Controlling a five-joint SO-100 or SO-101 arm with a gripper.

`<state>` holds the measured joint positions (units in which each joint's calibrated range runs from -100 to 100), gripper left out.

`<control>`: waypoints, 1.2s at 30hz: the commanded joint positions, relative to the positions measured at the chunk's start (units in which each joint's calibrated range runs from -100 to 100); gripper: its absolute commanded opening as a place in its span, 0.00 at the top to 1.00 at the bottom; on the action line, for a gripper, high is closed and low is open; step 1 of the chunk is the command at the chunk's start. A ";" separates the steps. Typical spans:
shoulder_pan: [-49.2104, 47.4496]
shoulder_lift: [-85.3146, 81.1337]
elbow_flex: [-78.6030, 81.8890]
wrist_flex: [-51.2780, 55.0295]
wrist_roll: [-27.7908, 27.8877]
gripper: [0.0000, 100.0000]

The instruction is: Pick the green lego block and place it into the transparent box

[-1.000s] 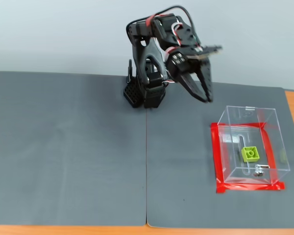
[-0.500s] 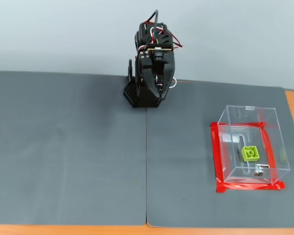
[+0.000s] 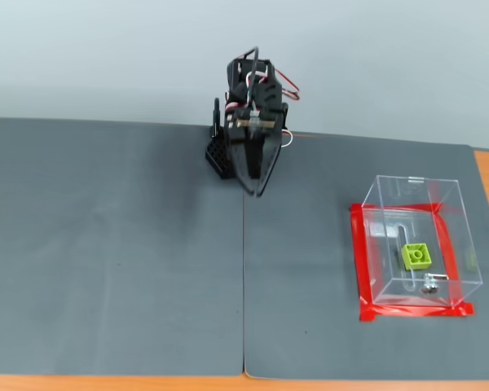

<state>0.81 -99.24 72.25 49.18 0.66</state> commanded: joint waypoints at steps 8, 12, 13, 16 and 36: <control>0.35 -0.09 12.01 -0.74 -0.22 0.98; 0.35 -0.09 16.71 -0.74 0.15 0.98; 0.35 -0.09 17.89 -0.74 0.20 0.98; 0.35 -0.09 21.24 -0.04 0.25 0.98; -0.25 -0.09 20.33 25.48 -0.16 0.98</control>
<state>0.81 -98.98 97.22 65.48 0.61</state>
